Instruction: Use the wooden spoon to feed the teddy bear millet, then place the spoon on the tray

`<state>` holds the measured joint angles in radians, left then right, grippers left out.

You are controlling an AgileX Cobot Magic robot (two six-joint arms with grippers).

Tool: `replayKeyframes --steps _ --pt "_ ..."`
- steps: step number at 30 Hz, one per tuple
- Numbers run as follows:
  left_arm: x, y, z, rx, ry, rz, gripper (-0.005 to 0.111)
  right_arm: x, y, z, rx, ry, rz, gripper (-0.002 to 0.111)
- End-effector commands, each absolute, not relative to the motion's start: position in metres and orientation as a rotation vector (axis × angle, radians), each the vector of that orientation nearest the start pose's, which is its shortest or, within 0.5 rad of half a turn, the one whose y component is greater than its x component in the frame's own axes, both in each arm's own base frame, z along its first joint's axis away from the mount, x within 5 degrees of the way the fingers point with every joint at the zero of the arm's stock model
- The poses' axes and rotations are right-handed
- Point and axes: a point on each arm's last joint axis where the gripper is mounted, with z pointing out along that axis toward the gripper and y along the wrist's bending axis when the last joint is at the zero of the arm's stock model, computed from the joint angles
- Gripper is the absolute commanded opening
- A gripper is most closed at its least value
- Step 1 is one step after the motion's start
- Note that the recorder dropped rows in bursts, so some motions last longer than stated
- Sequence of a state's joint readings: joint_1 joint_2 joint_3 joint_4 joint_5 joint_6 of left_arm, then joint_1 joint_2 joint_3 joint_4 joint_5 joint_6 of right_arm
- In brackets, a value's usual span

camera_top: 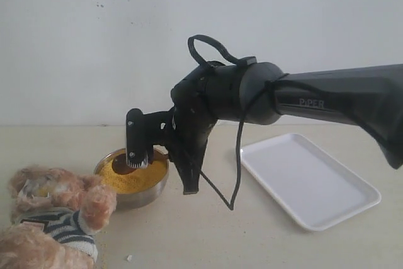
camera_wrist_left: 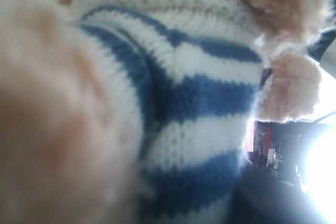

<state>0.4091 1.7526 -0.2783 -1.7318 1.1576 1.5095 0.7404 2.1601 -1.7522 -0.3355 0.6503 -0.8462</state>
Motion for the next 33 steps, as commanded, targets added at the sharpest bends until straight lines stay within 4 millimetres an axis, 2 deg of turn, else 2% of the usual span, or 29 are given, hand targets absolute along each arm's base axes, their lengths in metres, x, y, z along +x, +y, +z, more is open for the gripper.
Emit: replayKeyframes --steps 1,10,18,23,29,33 --pt "0.194 -0.007 0.120 -0.582 2.194 -1.469 0.004 0.377 0.314 0.198 -1.968 1.589 -0.464 0.000" --pt "0.194 -0.007 0.120 -0.582 2.194 -1.469 0.004 0.368 0.320 0.191 -1.981 1.645 -0.465 0.000" --pt "0.194 -0.007 0.120 -0.582 2.194 -1.469 0.004 0.367 0.320 0.190 -1.790 1.838 -0.374 0.000" --pt "0.194 -0.007 0.120 -0.582 2.194 -1.469 0.004 0.368 0.315 0.188 -1.750 1.914 -0.361 0.000" --pt "0.194 -0.007 0.120 -0.576 2.194 -1.467 0.004 0.370 0.313 0.189 -1.737 1.922 -0.357 0.000" --pt "0.194 -0.007 0.120 -0.576 2.194 -1.467 0.004 0.364 0.321 0.188 -1.817 1.855 -0.369 0.000"
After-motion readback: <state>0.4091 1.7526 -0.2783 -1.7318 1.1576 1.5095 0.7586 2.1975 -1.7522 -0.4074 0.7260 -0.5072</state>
